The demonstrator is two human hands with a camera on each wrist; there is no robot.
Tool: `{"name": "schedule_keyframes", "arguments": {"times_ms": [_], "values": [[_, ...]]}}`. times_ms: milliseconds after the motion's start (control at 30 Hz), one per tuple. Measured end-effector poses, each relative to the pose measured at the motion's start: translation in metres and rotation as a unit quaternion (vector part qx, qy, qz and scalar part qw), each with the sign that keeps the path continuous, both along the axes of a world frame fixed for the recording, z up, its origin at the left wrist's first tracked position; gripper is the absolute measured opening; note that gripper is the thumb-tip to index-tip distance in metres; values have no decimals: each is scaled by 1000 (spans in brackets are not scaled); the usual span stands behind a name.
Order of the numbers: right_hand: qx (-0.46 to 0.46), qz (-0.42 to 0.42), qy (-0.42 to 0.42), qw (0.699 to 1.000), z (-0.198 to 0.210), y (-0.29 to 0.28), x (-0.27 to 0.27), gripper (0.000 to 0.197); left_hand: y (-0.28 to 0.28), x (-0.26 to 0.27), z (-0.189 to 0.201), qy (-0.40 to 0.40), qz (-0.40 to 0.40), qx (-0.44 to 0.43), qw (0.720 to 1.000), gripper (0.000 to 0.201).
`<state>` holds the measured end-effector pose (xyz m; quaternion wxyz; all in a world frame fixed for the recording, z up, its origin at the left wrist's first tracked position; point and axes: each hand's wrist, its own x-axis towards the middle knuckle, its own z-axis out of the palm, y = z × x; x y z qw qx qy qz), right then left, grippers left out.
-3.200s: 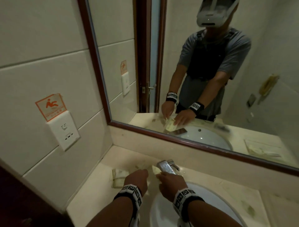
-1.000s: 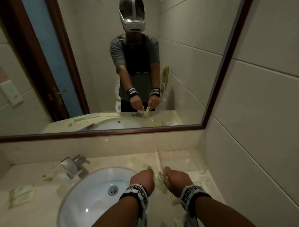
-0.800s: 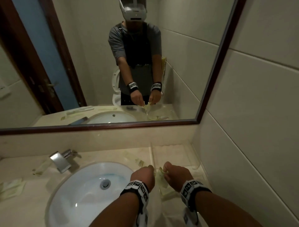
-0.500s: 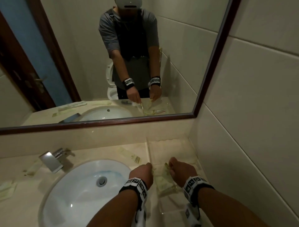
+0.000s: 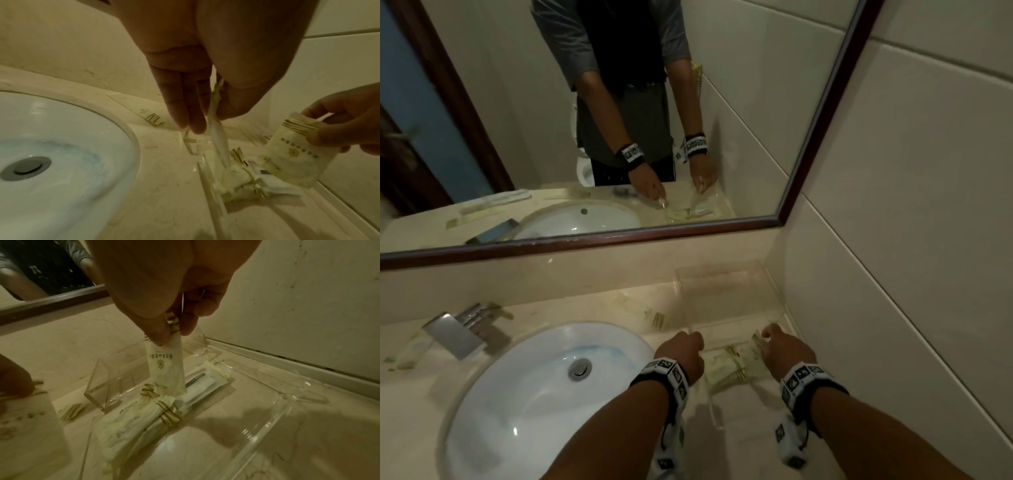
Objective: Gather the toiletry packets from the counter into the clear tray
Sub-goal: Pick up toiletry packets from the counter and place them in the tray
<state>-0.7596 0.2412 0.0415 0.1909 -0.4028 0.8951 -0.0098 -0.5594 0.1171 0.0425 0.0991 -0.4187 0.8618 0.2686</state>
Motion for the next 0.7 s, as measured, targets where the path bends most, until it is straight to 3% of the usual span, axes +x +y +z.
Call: {"name": "schedule_keyframes", "arguments": {"times_ms": [367,700], "values": [[-42,-139,-92,985,-21,-3,-34,43,2,-22,0,9,19,0,1000,16],[-34,-168,-157,973,-52,-2,-45,52,14,-39,-18,21,73,26,997,20]]}}
